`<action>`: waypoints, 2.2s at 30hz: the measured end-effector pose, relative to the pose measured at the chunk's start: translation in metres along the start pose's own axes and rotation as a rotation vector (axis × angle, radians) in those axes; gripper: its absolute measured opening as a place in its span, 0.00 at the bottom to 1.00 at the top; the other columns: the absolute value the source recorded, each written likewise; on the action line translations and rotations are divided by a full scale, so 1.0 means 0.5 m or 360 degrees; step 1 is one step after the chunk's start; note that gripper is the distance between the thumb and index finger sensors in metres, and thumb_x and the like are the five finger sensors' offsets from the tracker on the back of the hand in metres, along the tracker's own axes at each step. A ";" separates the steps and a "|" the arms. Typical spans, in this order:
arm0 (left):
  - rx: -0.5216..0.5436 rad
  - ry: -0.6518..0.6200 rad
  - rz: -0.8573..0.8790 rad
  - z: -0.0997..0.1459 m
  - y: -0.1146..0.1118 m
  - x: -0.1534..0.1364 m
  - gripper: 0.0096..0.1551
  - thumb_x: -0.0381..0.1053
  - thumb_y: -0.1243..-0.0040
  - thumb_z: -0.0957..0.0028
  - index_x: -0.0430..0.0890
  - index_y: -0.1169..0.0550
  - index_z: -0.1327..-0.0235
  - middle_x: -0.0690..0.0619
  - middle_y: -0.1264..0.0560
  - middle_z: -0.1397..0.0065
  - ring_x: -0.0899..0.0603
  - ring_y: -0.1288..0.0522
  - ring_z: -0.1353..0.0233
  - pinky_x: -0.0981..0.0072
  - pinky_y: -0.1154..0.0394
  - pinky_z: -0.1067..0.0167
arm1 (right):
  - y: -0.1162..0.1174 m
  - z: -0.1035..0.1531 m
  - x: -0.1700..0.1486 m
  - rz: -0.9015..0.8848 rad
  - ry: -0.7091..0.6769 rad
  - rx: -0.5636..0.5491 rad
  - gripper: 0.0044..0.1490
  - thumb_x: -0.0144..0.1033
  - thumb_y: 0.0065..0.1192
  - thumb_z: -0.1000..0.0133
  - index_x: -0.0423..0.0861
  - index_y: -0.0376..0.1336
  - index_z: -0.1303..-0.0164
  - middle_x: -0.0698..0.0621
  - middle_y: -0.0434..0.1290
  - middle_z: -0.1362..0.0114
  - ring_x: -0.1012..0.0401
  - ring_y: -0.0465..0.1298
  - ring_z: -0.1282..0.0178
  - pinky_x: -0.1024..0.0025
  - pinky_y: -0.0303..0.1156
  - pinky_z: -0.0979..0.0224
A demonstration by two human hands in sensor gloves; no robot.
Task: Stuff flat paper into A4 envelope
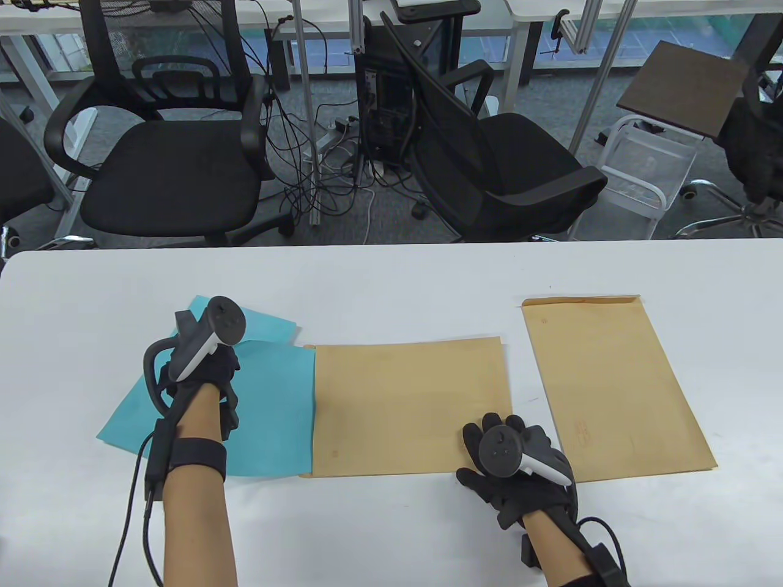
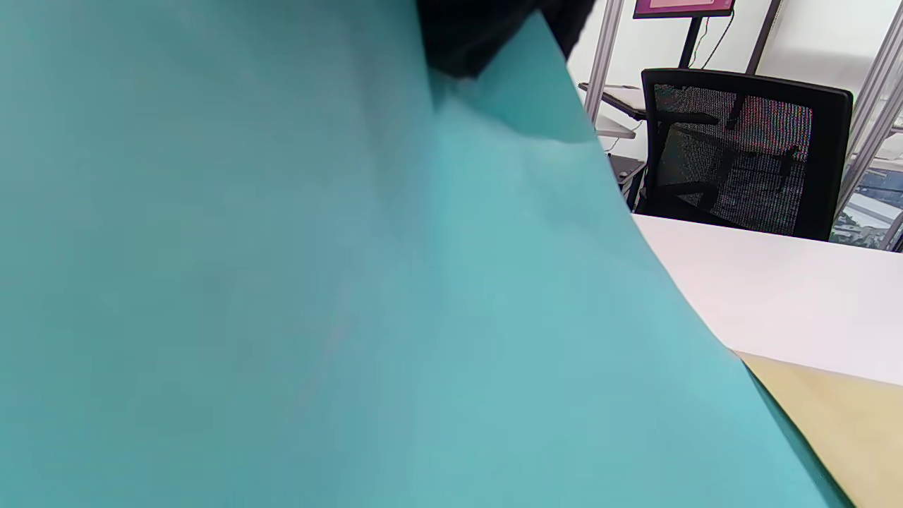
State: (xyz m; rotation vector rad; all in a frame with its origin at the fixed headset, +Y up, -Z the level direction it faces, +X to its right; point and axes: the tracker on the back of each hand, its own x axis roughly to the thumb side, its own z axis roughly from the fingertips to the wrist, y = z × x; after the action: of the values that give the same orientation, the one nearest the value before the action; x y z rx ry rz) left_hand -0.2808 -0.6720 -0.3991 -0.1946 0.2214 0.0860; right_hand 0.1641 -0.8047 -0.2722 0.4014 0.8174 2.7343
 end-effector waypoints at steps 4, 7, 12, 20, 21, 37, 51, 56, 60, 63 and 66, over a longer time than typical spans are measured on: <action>-0.0030 -0.0004 0.0005 -0.003 -0.006 0.009 0.23 0.37 0.45 0.48 0.50 0.21 0.39 0.44 0.22 0.36 0.43 0.16 0.59 0.48 0.22 0.47 | 0.000 0.000 0.000 0.0001 -0.0001 0.0001 0.48 0.54 0.40 0.31 0.46 0.26 0.15 0.38 0.20 0.18 0.31 0.19 0.24 0.21 0.20 0.35; -0.0031 -0.0004 0.0006 -0.006 -0.010 0.015 0.23 0.38 0.44 0.48 0.50 0.21 0.39 0.44 0.22 0.36 0.44 0.16 0.59 0.48 0.22 0.47 | 0.000 0.000 0.000 -0.0001 -0.0001 0.0003 0.48 0.53 0.40 0.31 0.46 0.26 0.15 0.38 0.20 0.18 0.31 0.19 0.24 0.21 0.20 0.35; -0.0032 0.0009 -0.0004 -0.010 -0.019 0.019 0.23 0.38 0.45 0.47 0.50 0.22 0.38 0.43 0.24 0.33 0.44 0.16 0.58 0.48 0.22 0.47 | 0.001 0.000 0.000 -0.0001 -0.0005 0.0008 0.48 0.54 0.39 0.31 0.46 0.25 0.16 0.38 0.19 0.18 0.31 0.19 0.24 0.21 0.20 0.36; -0.0054 -0.0009 0.0004 -0.010 -0.028 0.031 0.24 0.38 0.45 0.47 0.50 0.23 0.36 0.44 0.23 0.35 0.44 0.16 0.58 0.48 0.22 0.46 | 0.001 0.000 0.000 -0.0007 -0.0011 0.0012 0.48 0.53 0.39 0.31 0.45 0.25 0.16 0.38 0.19 0.18 0.31 0.18 0.24 0.21 0.20 0.36; -0.0049 -0.0017 0.0007 -0.010 -0.031 0.033 0.24 0.38 0.45 0.47 0.50 0.23 0.36 0.44 0.23 0.35 0.44 0.16 0.58 0.48 0.22 0.46 | 0.003 0.000 0.000 -0.0005 -0.0014 0.0020 0.48 0.53 0.38 0.31 0.45 0.24 0.16 0.38 0.18 0.19 0.31 0.18 0.25 0.20 0.19 0.36; -0.0051 -0.0063 0.0042 -0.012 -0.062 0.059 0.25 0.39 0.45 0.47 0.49 0.25 0.34 0.45 0.24 0.35 0.45 0.16 0.58 0.49 0.22 0.46 | 0.002 -0.001 -0.001 -0.0026 -0.0019 0.0032 0.49 0.53 0.39 0.31 0.45 0.24 0.16 0.38 0.18 0.19 0.31 0.17 0.25 0.21 0.19 0.37; -0.0051 -0.0096 0.0180 -0.018 -0.072 0.059 0.24 0.40 0.46 0.47 0.51 0.25 0.36 0.47 0.23 0.36 0.46 0.17 0.57 0.49 0.23 0.45 | 0.000 -0.001 -0.007 -0.0075 -0.0041 0.0035 0.48 0.52 0.42 0.31 0.47 0.25 0.15 0.38 0.18 0.19 0.32 0.17 0.25 0.22 0.18 0.37; -0.0071 -0.0109 0.0215 -0.018 -0.076 0.063 0.24 0.40 0.46 0.46 0.51 0.25 0.35 0.47 0.23 0.36 0.46 0.16 0.57 0.49 0.22 0.45 | -0.001 0.000 -0.011 -0.0096 -0.0061 0.0034 0.49 0.51 0.44 0.32 0.47 0.26 0.15 0.39 0.19 0.18 0.32 0.17 0.25 0.22 0.18 0.36; -0.0065 -0.0118 0.0206 -0.017 -0.084 0.071 0.24 0.40 0.45 0.46 0.51 0.25 0.35 0.47 0.23 0.35 0.46 0.16 0.57 0.50 0.22 0.45 | -0.001 0.000 -0.011 -0.0091 -0.0067 0.0037 0.49 0.51 0.43 0.32 0.47 0.26 0.15 0.39 0.18 0.18 0.32 0.17 0.25 0.22 0.17 0.37; -0.0060 -0.0117 0.0184 -0.017 -0.089 0.078 0.24 0.40 0.45 0.46 0.51 0.25 0.35 0.47 0.23 0.35 0.46 0.16 0.57 0.50 0.22 0.45 | -0.001 0.000 -0.012 -0.0091 -0.0068 0.0039 0.49 0.51 0.43 0.32 0.47 0.26 0.15 0.39 0.18 0.18 0.32 0.17 0.25 0.23 0.17 0.37; -0.0057 -0.0118 0.0170 -0.017 -0.092 0.085 0.25 0.41 0.45 0.46 0.51 0.26 0.34 0.47 0.23 0.35 0.46 0.16 0.57 0.50 0.22 0.45 | -0.001 0.000 -0.012 -0.0091 -0.0071 0.0043 0.49 0.51 0.43 0.32 0.47 0.26 0.15 0.39 0.18 0.18 0.32 0.16 0.25 0.22 0.17 0.37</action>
State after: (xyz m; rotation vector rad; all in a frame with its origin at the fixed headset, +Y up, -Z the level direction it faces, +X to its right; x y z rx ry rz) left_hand -0.2365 -0.7159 -0.4087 -0.2150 0.1566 0.2033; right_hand 0.1697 -0.8064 -0.2733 0.4363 0.8417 2.6547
